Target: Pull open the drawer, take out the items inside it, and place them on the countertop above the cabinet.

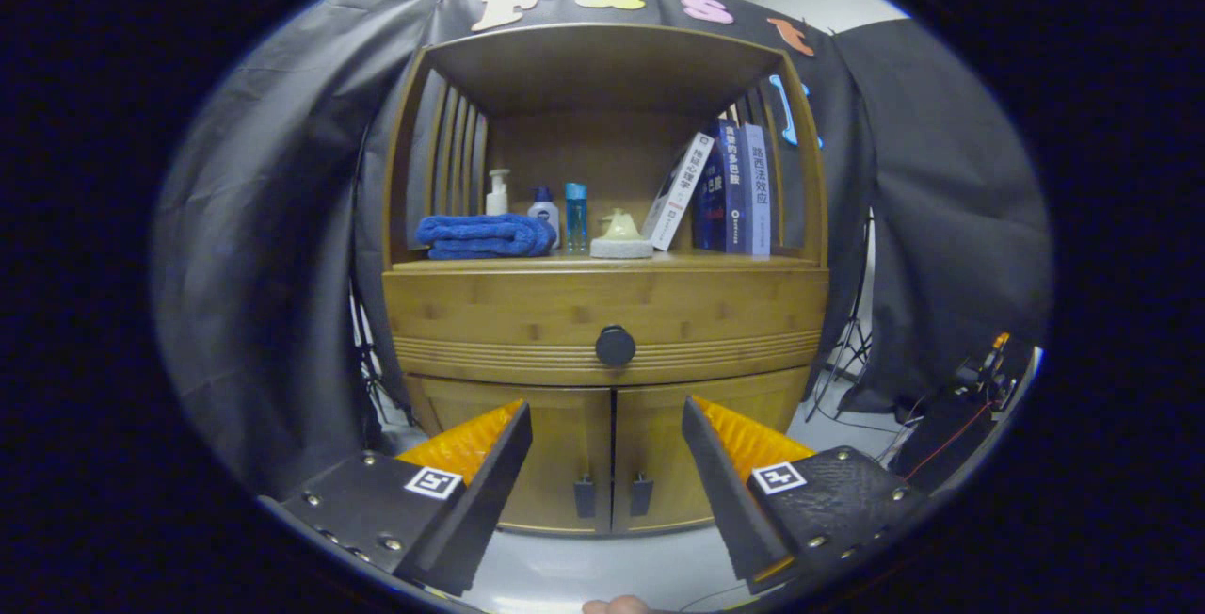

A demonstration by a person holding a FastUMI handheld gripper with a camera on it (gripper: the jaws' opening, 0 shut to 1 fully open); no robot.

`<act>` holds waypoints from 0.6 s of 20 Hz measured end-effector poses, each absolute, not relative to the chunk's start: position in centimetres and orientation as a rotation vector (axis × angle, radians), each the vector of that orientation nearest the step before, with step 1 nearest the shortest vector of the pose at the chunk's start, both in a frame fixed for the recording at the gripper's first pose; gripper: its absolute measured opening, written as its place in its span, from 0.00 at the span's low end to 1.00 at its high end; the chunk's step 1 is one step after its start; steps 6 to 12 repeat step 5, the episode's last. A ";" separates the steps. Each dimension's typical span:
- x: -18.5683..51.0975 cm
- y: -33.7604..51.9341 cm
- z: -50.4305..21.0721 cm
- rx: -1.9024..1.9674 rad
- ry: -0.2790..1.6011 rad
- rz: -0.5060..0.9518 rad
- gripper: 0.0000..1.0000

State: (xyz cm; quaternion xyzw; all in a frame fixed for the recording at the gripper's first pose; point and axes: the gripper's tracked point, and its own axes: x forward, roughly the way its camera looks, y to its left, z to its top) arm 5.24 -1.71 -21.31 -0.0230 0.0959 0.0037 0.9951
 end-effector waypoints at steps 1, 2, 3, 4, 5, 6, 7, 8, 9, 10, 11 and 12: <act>4.6 -1.5 -20.4 -0.057 0.192 0.011 0.96; 3.9 -1.4 -19.4 -0.063 0.191 0.016 0.96; 3.3 -1.0 -18.0 -0.064 0.179 0.026 0.96; 2.8 -0.9 -16.7 -0.063 0.171 0.028 0.96; 2.3 -1.0 -15.2 -0.065 0.162 0.025 0.96; 2.3 -1.0 -15.2 -0.065 0.162 0.025 0.96; 2.3 -1.0 -15.2 -0.065 0.162 0.025 0.96; 2.3 -1.0 -15.2 -0.065 0.162 0.025 0.96; 2.3 -1.0 -15.2 -0.065 0.162 0.025 0.96; 2.3 -1.0 -15.2 -0.065 0.162 0.025 0.96; 2.3 -1.0 -15.2 -0.065 0.162 0.025 0.96; 2.3 -1.0 -15.2 -0.065 0.162 0.025 0.96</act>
